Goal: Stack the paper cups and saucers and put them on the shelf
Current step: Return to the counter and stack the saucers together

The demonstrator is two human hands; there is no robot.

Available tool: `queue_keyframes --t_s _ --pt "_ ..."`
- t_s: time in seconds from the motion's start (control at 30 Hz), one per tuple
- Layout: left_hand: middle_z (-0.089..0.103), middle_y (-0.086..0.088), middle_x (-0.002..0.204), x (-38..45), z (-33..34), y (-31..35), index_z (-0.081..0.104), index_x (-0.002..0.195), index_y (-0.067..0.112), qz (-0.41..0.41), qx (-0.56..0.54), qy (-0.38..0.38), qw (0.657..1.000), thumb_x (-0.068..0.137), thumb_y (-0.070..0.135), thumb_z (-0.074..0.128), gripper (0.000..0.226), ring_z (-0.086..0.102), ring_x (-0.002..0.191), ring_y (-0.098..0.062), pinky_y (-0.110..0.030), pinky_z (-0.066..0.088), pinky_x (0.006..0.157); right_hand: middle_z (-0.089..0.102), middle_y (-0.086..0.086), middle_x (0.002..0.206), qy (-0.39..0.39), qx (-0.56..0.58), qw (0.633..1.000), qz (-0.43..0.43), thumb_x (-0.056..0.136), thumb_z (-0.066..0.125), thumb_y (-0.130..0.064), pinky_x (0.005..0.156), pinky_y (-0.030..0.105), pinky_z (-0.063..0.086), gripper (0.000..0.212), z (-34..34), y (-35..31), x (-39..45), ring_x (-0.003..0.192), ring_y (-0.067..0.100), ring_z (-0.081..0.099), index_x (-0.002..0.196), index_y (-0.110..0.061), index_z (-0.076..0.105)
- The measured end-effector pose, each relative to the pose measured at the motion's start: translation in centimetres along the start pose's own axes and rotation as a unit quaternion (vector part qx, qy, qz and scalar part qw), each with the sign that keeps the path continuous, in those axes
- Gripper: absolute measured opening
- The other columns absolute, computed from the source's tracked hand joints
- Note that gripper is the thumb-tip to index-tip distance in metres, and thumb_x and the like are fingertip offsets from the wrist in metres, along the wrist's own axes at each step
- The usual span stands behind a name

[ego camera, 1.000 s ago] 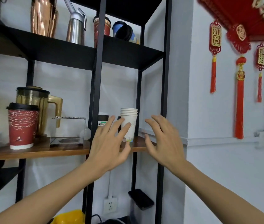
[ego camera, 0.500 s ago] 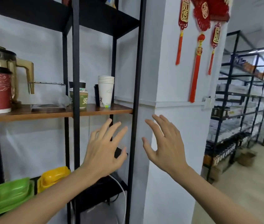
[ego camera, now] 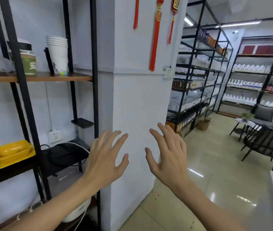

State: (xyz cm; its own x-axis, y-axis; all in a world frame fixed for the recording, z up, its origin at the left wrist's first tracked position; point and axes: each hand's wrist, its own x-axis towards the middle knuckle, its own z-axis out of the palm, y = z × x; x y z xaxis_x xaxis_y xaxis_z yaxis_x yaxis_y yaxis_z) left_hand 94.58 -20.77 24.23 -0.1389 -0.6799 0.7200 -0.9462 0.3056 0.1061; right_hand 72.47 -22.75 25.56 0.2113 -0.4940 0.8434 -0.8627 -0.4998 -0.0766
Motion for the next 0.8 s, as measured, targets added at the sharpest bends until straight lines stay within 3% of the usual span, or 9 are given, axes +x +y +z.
queue_keyframes --t_s 0.23,0.6,0.8 --pt "0.052 0.003 0.149 -4.6 2.1 11.4 0.052 0.145 0.026 0.023 -0.066 -0.047 0.996 0.092 0.049 0.047 0.058 0.039 0.141 -0.027 -0.046 0.04 0.106 0.043 -0.001 0.156 -0.062 -0.035 0.996 0.048 0.096 0.055 -0.044 0.118 0.041 0.033 0.051 -8.8 6.4 -9.8 0.151 0.019 0.03 0.144 -0.027 0.048" --pt "0.052 0.006 0.141 -12.3 3.7 29.2 0.051 0.14 0.029 0.058 -0.185 -0.118 0.974 0.087 0.043 0.051 0.055 0.044 0.13 -0.02 -0.037 0.047 0.09 0.042 -0.001 0.154 -0.093 -0.097 0.981 0.138 0.096 0.055 -0.045 0.11 0.034 0.034 0.05 -24.1 12.6 -24.2 0.146 0.021 0.038 0.143 -0.028 0.048" --pt "0.055 0.005 0.14 -15.4 4.2 37.1 0.053 0.141 0.025 0.1 -0.234 -0.172 0.952 0.088 0.044 0.049 0.056 0.047 0.126 -0.017 -0.038 0.052 0.091 0.037 -0.003 0.159 -0.105 -0.15 0.96 0.21 0.097 0.051 -0.049 0.11 0.037 0.036 0.051 -31.6 15.1 -31.2 0.149 0.018 0.033 0.144 -0.032 0.043"
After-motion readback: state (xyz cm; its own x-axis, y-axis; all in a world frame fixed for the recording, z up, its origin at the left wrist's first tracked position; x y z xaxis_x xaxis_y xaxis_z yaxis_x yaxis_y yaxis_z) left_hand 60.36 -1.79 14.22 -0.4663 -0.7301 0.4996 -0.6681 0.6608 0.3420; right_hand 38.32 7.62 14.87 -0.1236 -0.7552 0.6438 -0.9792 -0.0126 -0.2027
